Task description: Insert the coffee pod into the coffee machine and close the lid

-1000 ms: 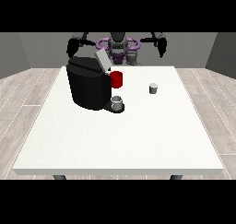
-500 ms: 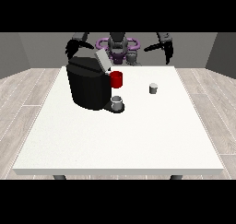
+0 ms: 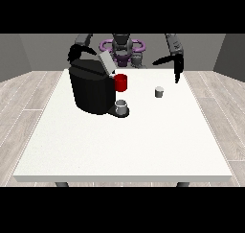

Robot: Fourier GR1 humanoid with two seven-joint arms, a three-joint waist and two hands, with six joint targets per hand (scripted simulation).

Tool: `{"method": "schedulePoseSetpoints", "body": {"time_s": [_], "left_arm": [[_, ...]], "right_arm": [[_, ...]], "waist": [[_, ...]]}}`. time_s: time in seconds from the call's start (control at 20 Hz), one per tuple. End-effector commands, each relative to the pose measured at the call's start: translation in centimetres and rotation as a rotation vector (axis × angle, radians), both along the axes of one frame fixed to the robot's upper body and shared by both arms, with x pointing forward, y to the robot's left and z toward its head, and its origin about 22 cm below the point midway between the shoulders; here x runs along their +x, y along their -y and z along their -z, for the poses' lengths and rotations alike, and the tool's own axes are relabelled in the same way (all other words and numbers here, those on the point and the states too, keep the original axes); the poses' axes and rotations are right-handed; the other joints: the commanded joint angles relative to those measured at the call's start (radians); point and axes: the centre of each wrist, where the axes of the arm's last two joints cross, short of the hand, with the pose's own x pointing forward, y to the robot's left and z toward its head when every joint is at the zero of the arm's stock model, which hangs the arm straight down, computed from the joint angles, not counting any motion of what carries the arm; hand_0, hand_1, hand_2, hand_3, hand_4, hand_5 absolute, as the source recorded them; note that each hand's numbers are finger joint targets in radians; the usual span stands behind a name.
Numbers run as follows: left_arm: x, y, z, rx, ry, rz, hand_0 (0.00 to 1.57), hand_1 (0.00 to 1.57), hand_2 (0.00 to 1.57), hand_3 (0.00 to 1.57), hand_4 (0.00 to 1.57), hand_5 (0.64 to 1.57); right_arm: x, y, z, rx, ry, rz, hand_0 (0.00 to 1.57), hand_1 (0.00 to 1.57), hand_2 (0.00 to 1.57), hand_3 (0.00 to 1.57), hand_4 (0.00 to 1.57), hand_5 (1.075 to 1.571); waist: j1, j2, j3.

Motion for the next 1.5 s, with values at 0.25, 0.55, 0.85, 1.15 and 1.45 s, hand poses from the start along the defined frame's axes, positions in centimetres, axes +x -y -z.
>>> {"method": "schedulePoseSetpoints", "body": {"time_s": [0.25,0.55,0.85,1.15,1.45], "left_arm": [[2.6,-1.5,0.6,0.053,-0.087,-0.026,0.00,0.00,0.00,0.00,0.00,1.571],[3.4,1.3,1.3,0.187,-0.163,0.028,0.00,0.00,0.11,0.00,0.00,1.571],[4.2,1.0,2.5,0.231,-0.170,0.000,0.45,0.45,0.61,0.30,0.00,1.571],[3.5,-0.7,3.6,0.374,-0.210,-0.002,0.70,0.70,0.78,0.49,0.00,1.571],[4.5,0.1,3.1,0.485,-0.202,0.032,0.55,0.55,0.70,0.45,0.00,1.571]], "right_arm": [[2.2,-0.4,-1.6,-0.030,-0.004,0.002,0.00,0.00,0.00,0.00,0.37,1.571],[1.5,0.5,2.1,-0.059,-0.106,0.050,0.00,0.00,0.00,0.00,0.42,1.571],[3.0,-0.4,1.1,-0.071,-0.093,0.050,0.00,0.00,0.00,0.00,0.36,1.571],[2.4,-0.9,0.7,-0.056,-0.089,-0.001,0.00,0.00,0.00,0.00,0.43,1.571],[4.2,0.5,-0.6,-0.058,-0.079,0.024,0.00,0.00,0.00,0.00,0.52,1.571]], "waist": [[-0.008,0.071,-0.0002],[0.012,0.006,0.0003],[0.009,0.034,0.0000],[-0.032,0.038,-0.0002],[-0.011,0.052,0.0000]]}}
